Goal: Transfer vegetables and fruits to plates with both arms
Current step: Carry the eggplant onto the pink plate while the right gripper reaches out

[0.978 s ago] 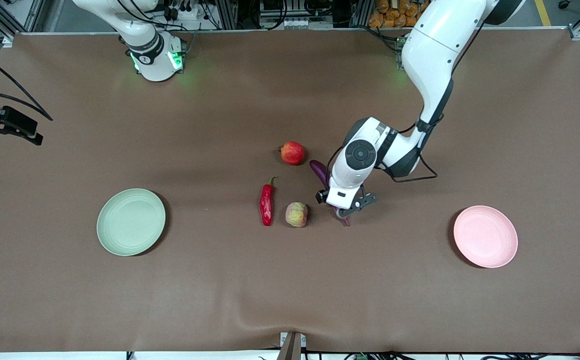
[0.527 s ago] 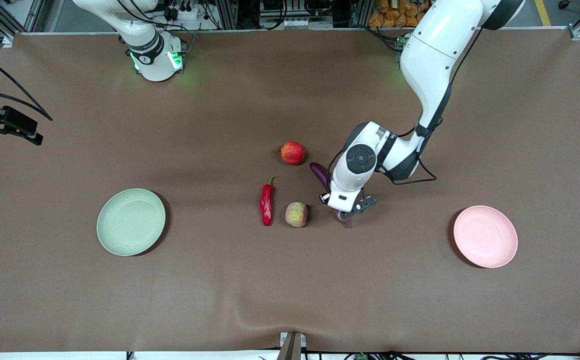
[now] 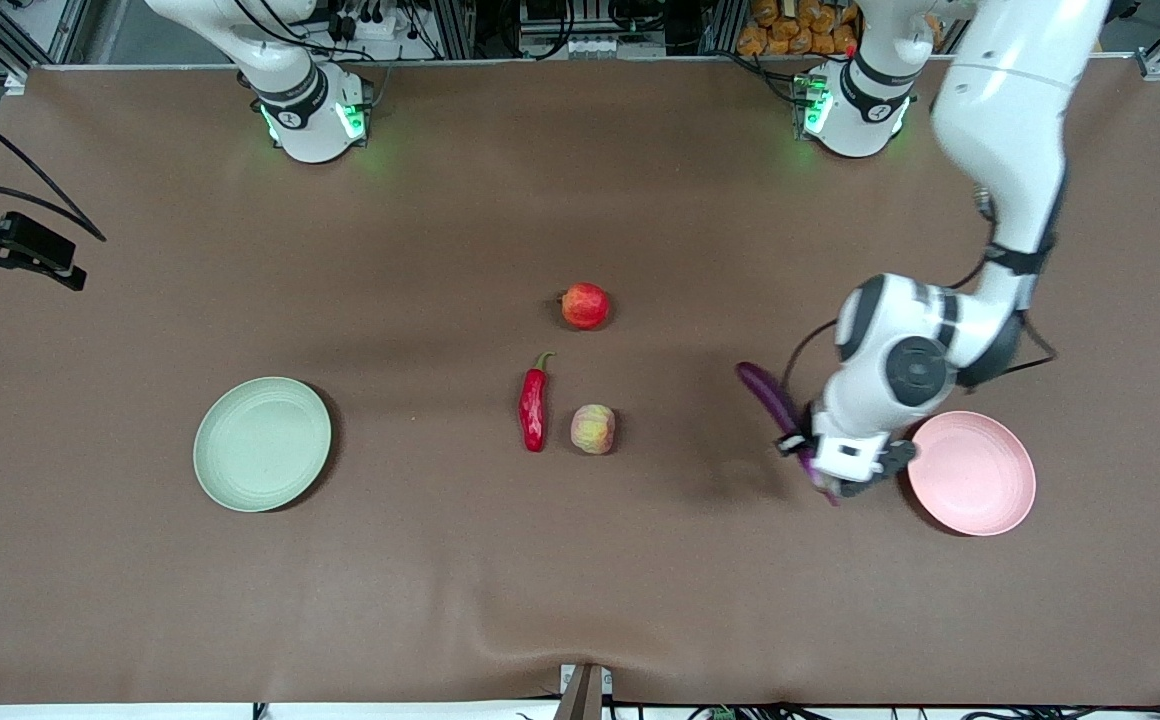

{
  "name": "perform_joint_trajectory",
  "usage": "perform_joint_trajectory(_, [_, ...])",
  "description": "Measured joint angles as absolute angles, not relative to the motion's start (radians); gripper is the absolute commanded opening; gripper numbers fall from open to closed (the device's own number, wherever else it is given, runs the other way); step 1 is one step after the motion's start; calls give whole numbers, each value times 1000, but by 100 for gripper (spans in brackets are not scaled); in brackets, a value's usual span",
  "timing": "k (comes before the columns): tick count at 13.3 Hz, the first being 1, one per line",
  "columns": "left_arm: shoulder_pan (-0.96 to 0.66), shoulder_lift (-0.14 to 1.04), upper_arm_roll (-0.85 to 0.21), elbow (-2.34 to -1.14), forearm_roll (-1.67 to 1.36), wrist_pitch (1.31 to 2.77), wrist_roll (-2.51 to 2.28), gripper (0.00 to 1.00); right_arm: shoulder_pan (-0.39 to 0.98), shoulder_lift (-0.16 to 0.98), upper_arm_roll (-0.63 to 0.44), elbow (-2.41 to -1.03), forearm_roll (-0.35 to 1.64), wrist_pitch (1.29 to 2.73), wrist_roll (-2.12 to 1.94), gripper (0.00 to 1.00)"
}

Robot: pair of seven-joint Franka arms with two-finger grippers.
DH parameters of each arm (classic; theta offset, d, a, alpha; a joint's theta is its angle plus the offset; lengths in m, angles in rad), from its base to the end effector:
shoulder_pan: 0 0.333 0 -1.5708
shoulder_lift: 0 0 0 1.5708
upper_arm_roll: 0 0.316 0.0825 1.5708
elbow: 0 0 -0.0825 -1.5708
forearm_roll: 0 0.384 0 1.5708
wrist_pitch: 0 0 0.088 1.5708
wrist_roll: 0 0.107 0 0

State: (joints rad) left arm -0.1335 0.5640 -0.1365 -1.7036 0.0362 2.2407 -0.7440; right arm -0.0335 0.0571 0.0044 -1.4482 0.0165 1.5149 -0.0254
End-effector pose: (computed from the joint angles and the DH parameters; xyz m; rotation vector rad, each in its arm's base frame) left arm 0.6498 -0.1692 0.2664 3.0261 0.7266 -0.0630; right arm 0.5670 -0.0147 0.6451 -3.1251 0.0042 -0.0157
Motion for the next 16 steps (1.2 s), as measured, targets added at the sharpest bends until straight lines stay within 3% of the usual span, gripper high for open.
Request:
perform_joint_trajectory(7, [102,545,-134,-1714,38,2214,-370,0,-31,74,5,-1449,21,1517,-25,100])
perform_joint_trajectory(15, [278,636,-127,-1659,52,2252,8,0,135,242,8,-1453,37,1580,95,100])
perform_joint_trajectory(16, [292,656,-128,-1642,51,2257,21,21,159,256,9,-1454,76,1580,175,100])
